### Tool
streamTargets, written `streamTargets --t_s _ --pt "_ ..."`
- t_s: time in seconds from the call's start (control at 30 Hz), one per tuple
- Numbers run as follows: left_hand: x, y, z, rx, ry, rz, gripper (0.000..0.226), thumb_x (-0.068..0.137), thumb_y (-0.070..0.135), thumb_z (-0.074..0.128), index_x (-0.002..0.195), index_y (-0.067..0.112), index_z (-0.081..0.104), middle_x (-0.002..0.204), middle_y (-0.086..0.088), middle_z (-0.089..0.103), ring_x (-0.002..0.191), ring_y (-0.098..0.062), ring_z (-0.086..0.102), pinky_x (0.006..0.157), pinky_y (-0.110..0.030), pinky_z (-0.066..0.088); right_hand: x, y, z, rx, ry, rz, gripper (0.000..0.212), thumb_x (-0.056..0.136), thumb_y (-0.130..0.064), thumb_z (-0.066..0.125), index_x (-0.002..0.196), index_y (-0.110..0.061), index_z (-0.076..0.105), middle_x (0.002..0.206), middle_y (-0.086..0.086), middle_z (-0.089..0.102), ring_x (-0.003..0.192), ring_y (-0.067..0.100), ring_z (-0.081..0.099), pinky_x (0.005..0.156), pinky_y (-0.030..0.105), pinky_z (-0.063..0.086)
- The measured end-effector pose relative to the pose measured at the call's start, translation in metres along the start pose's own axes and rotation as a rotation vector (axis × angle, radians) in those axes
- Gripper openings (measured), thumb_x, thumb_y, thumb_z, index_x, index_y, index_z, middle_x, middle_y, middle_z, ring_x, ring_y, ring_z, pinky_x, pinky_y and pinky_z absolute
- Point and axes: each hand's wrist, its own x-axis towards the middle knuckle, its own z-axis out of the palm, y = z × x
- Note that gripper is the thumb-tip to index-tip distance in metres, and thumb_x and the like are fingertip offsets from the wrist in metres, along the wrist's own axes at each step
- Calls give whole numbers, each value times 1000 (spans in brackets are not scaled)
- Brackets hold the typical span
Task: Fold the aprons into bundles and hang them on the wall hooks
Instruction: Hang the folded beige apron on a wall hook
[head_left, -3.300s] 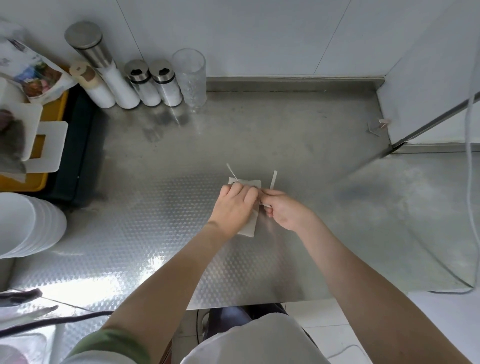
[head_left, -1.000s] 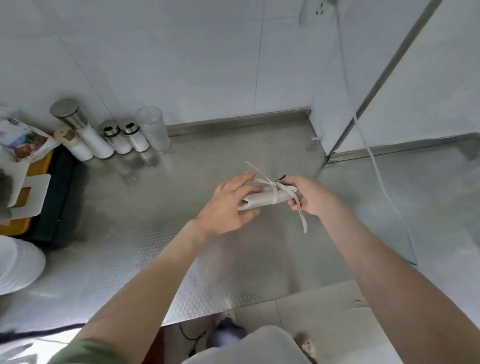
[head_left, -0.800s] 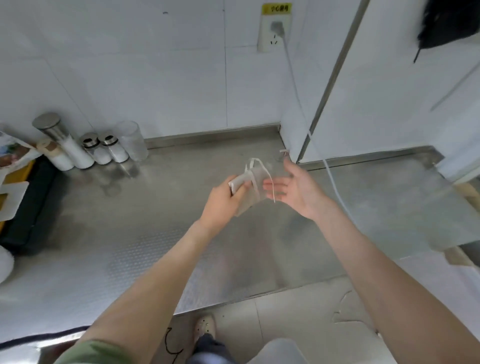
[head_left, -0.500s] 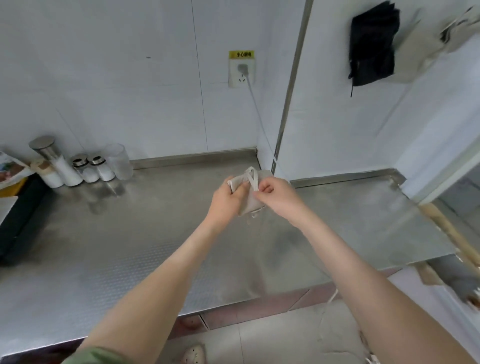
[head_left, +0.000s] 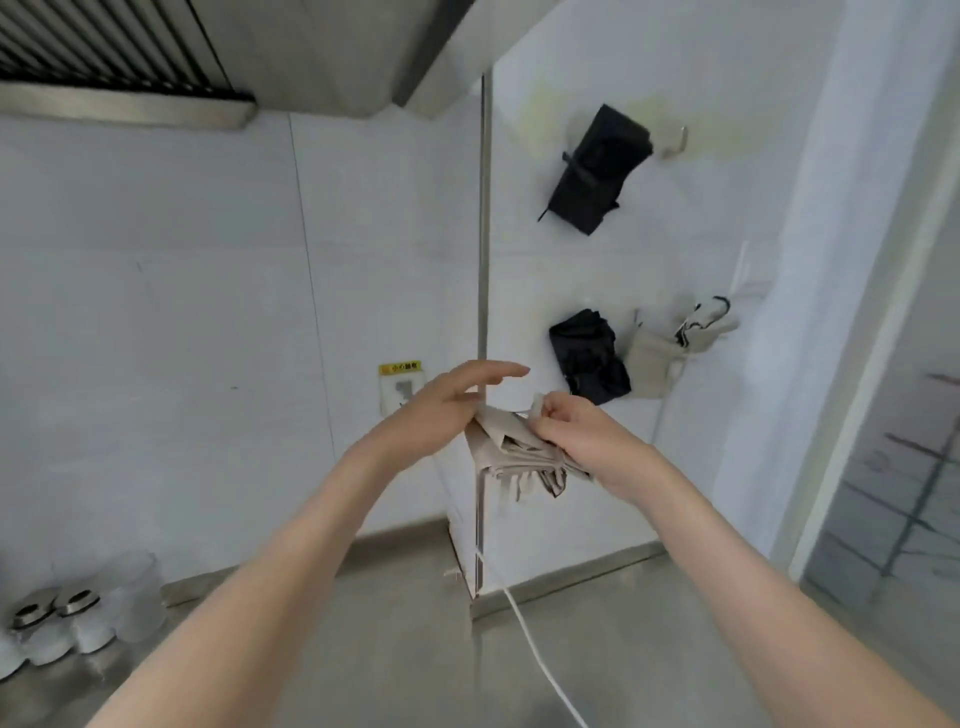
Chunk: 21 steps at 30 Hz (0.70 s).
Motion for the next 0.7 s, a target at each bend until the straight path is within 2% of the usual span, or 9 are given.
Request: streamTargets --t_s 0.07,0.13,0.23,0.3,0.37,0.47,0.53,0.6,0.7 --pt "26 28 -7 23 -134 99 84 73 -23 26 115 42 59 128 28 55 127 5 43 110 -22 30 3 -21 -31 16 20 -14 10 74 -20 55 80 -16 49 71 -1 47 67 14 43 58 27 29" --pt "46 48 -10 8 -242 153 78 70 -16 30 117 37 62 125 26 59 123 -2 49 107 -24 33 6 -36 -58 16 54 -35 21 63 -20 50 83 -16 52 72 0 48 68 15 43 57 27 28" --pt "80 69 -15 -143 -365 181 55 77 6 44 129 20 58 131 5 61 126 -12 53 106 -31 41 18 -50 -101 -80 93 -83 6 83 -13 55 88 -16 56 69 -2 47 62 10 42 55 23 29" --pt "106 83 -16 -291 -321 159 53 76 25 56 128 17 58 130 -1 62 124 -15 55 101 -29 46 29 -61 -132 -185 148 -150 12 92 -10 54 87 -19 60 70 -5 50 63 8 44 57 19 33" --pt "132 95 -15 -336 -235 158 50 73 18 60 123 18 60 127 0 63 122 -14 56 92 -22 49 36 -75 -165 -224 217 -218 20 92 -5 54 83 -22 63 72 -6 54 66 8 49 57 15 37" --pt "169 112 0 -87 -241 272 66 82 -15 41 124 35 54 130 20 57 127 5 45 105 -18 36 45 -91 -219 -243 274 -258 35 88 8 46 83 -19 68 80 -1 64 75 13 57 63 19 41" --pt "191 120 19 65 -240 307 62 89 1 53 122 53 46 128 35 50 126 14 39 109 -21 30 52 -99 -250 -285 252 -291 40 84 15 44 82 -15 71 82 5 67 77 18 58 65 26 42" --pt "212 129 37 -2 -115 352 44 87 27 67 121 51 52 121 26 59 117 5 52 96 -22 42 62 -107 -271 -298 226 -322 33 84 16 46 90 -5 72 81 10 66 75 20 59 63 29 46" --pt "252 149 63 -319 204 365 18 93 16 61 110 22 62 91 6 67 78 -1 62 65 -14 45 84 -116 -301 -257 221 -355 41 84 19 40 86 -9 70 70 2 67 62 11 63 52 22 50"
